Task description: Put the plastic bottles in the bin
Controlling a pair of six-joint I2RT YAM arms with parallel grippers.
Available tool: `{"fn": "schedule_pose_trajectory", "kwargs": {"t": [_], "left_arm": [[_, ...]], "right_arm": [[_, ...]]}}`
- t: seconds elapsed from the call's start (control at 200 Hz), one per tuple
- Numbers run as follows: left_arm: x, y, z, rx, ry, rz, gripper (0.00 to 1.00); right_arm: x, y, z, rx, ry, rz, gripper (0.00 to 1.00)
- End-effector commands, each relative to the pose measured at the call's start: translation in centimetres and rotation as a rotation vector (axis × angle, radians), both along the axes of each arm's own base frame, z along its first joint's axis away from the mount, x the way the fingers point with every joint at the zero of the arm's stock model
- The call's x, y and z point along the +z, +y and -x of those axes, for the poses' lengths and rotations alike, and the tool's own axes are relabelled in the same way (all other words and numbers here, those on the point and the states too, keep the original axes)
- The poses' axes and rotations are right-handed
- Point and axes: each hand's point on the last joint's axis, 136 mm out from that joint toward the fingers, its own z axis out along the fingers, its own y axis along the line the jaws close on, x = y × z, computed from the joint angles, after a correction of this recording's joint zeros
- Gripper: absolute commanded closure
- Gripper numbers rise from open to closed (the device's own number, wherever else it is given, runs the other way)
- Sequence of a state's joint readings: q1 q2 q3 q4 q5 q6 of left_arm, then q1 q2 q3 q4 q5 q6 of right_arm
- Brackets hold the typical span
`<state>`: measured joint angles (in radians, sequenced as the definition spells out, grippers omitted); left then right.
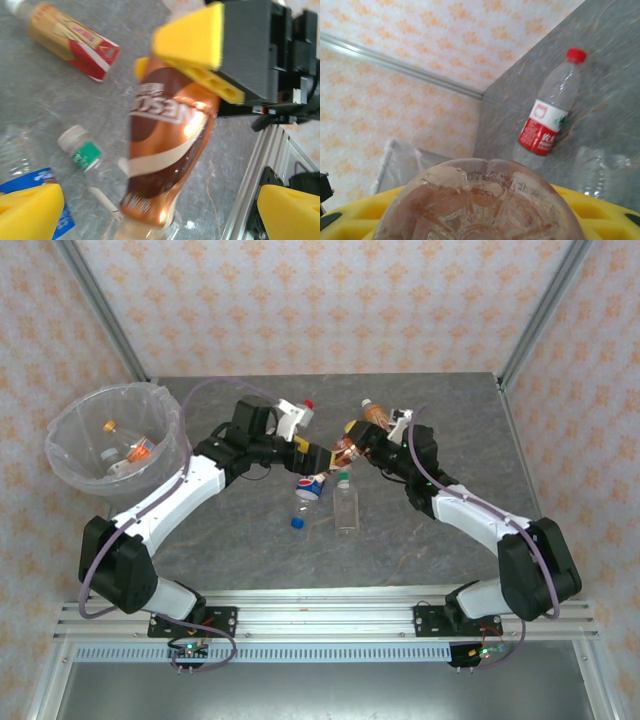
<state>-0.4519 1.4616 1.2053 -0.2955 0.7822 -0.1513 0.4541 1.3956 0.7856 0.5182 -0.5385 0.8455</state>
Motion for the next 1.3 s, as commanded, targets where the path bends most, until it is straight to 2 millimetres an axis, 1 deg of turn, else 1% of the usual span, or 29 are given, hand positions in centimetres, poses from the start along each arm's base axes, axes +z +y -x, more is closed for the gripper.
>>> {"fn": "schedule_pose_trajectory", "kwargs": {"t": [0.0,0.11,0.22,0.36,0.42,0.525,0.626,0.661,0.801,0.896,0.986,1.136,1.261,1.281,1.296], "left_arm": [[0.1,-1.3,0.1,-0.082,-0.050,-0.006,0.00],[-0.3,-2.1,0.8,-0.147,-0.053,-0.042,0.05],[-0.5,-2.0,1.7,-0.189,-0.066,-0.064,0.08],[-0.2,-2.1,2.7,-0.233,-0.077,-0.048,0.14],[0.0,-2.2,3.0,-0.249,-0.078,-0.037,0.20],[-0.1,-2.1,2.9,-0.252,-0.080,-0.043,0.38],[-0.3,-2.0,2.7,-0.242,-0.077,-0.059,0.49],[-0.3,-2.0,2.6,-0.236,-0.078,-0.060,0.53],[-0.2,-2.0,2.1,-0.215,-0.080,-0.059,0.60],[-0.1,-2.1,1.9,-0.209,-0.079,-0.059,0.61],[-0.1,-2.0,1.7,-0.193,-0.082,-0.064,0.63],[-0.2,-1.5,0.8,-0.133,-0.090,-0.085,0.67],[-0.3,-1.1,0.0,-0.080,-0.103,-0.099,0.68],[-0.3,-1.1,-0.1,-0.076,-0.104,-0.098,0.68],[-0.3,-1.0,-0.1,-0.073,-0.107,-0.100,0.68]], "right_arm": [[5.1,2.7,1.0,0.112,-0.147,-0.065,1.00],[5.7,3.4,1.4,0.118,-0.177,-0.044,1.00],[6.0,3.1,1.3,0.092,-0.188,-0.046,1.00],[6.5,2.8,1.4,0.081,-0.204,-0.053,1.00],[6.5,2.8,1.3,0.078,-0.206,-0.051,1.00],[6.5,2.9,1.4,0.082,-0.203,-0.052,1.00],[6.5,3.0,1.4,0.089,-0.200,-0.052,0.97],[6.4,3.0,1.3,0.087,-0.198,-0.049,0.96],[6.4,2.9,1.4,0.082,-0.197,-0.043,0.90],[6.1,2.8,1.4,0.081,-0.191,-0.037,0.79],[5.9,2.8,1.4,0.081,-0.185,-0.032,0.65],[5.8,2.3,1.3,0.051,-0.186,-0.022,0.36],[5.9,1.2,1.2,-0.005,-0.203,-0.009,0.20],[5.9,1.0,1.2,-0.017,-0.206,-0.007,0.15],[5.9,0.8,1.2,-0.027,-0.210,-0.004,0.08]]}}
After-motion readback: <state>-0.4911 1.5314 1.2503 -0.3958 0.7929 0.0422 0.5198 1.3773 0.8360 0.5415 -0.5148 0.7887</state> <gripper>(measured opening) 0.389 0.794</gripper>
